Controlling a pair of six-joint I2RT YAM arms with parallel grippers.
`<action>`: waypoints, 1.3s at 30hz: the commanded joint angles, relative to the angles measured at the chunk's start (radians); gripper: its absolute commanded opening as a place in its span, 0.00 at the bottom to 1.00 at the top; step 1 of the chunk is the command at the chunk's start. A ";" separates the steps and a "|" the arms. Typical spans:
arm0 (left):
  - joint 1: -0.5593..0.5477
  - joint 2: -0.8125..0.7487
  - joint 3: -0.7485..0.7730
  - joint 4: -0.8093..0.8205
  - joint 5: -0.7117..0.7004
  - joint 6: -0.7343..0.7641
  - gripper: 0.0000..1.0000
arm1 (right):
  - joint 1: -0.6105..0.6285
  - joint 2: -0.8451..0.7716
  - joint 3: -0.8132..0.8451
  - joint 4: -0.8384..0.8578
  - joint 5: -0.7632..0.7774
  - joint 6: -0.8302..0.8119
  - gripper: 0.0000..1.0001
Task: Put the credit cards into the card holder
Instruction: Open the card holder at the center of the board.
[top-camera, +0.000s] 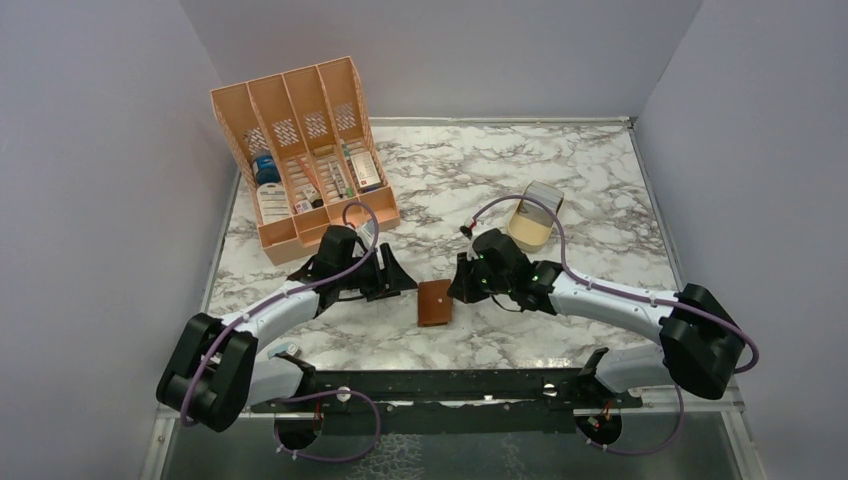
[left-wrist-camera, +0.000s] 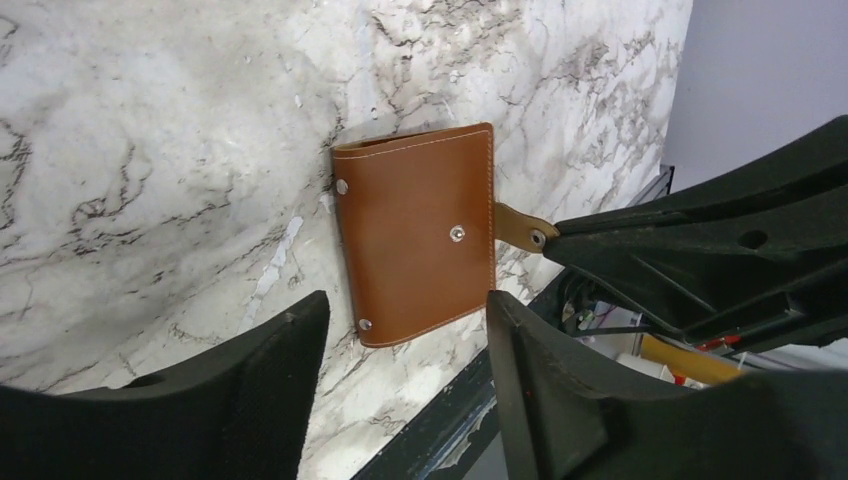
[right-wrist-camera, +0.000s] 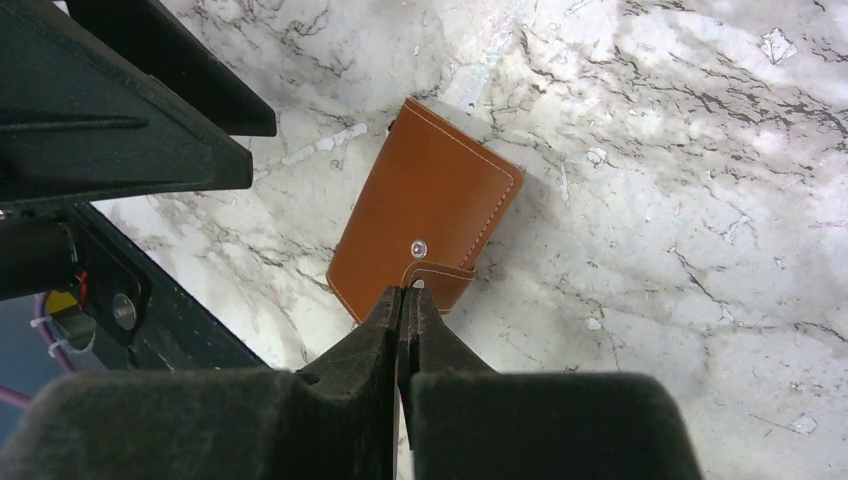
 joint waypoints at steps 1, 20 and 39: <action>-0.003 -0.017 0.033 -0.059 -0.054 0.040 0.63 | 0.007 -0.028 0.001 0.027 -0.009 0.022 0.01; -0.004 -0.084 0.112 -0.262 -0.192 0.098 0.66 | 0.007 0.037 0.032 0.251 -0.223 0.107 0.01; 0.006 -0.109 0.155 -0.376 -0.296 0.112 0.65 | 0.007 0.082 0.034 0.185 -0.149 0.095 0.01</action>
